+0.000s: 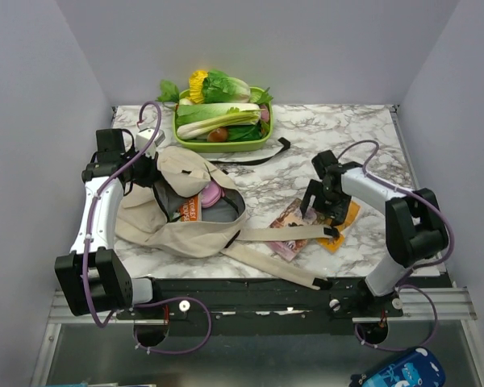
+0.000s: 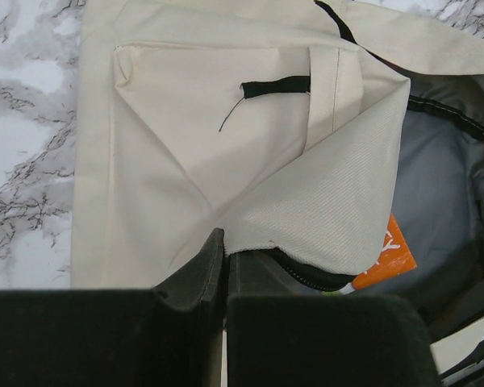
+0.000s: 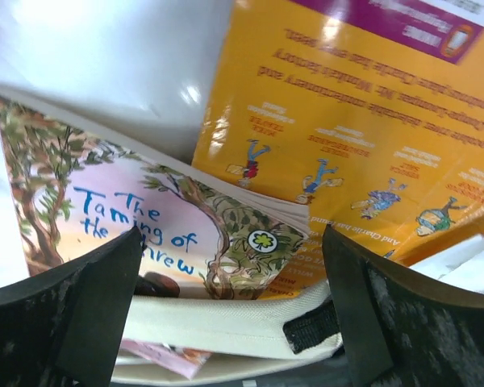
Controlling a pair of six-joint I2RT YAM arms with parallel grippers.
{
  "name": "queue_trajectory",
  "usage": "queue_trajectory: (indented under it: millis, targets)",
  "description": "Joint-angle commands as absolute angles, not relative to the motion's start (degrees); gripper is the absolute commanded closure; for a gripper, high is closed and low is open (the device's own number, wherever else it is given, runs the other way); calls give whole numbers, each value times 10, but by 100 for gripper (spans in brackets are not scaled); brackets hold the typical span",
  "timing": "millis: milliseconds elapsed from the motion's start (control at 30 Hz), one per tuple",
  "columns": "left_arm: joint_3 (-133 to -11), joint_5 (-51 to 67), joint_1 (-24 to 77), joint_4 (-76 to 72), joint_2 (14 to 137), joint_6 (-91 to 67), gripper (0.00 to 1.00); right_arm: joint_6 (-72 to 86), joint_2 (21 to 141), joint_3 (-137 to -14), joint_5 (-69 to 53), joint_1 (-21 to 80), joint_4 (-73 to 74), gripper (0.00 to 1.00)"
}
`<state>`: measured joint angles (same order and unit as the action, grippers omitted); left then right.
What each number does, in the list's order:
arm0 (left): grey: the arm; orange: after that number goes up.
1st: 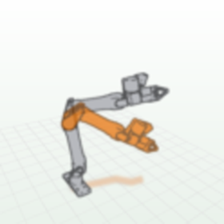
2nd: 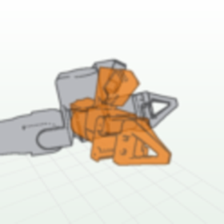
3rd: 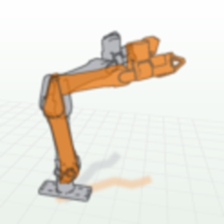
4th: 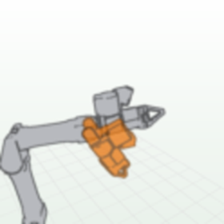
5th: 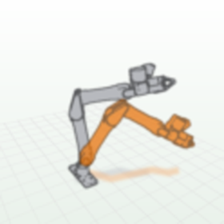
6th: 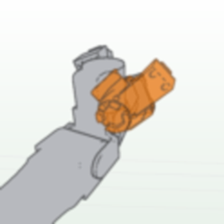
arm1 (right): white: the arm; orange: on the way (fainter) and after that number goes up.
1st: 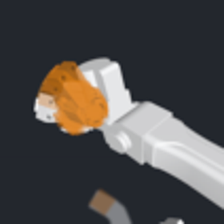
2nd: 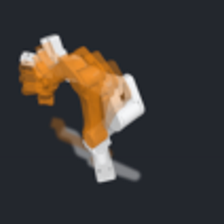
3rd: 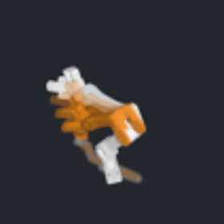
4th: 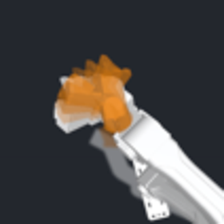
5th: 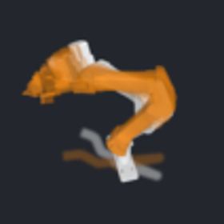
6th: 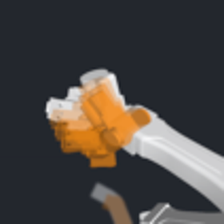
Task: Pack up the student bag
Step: Pick up the book from the center of the board.
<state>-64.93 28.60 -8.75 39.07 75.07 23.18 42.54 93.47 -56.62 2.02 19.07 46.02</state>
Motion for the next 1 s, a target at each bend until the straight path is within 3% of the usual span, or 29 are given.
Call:
queue_trajectory:
  millis: [0,267,467,800,967]
  targets:
    - [-666,292,-91,375,757,249,100,388,1030,-632,100,188,286,0]
    - [-663,289,-93,383,755,259,100,380,1074,-687,36,187,193,0]
    - [-665,293,-94,388,749,259,100,383,1012,-642,-13,188,165,0]
    - [-654,299,-94,388,734,256,100,385,862,-578,31,189,222,0]
    - [-658,295,-94,392,734,258,100,424,813,-510,-48,194,193,0]
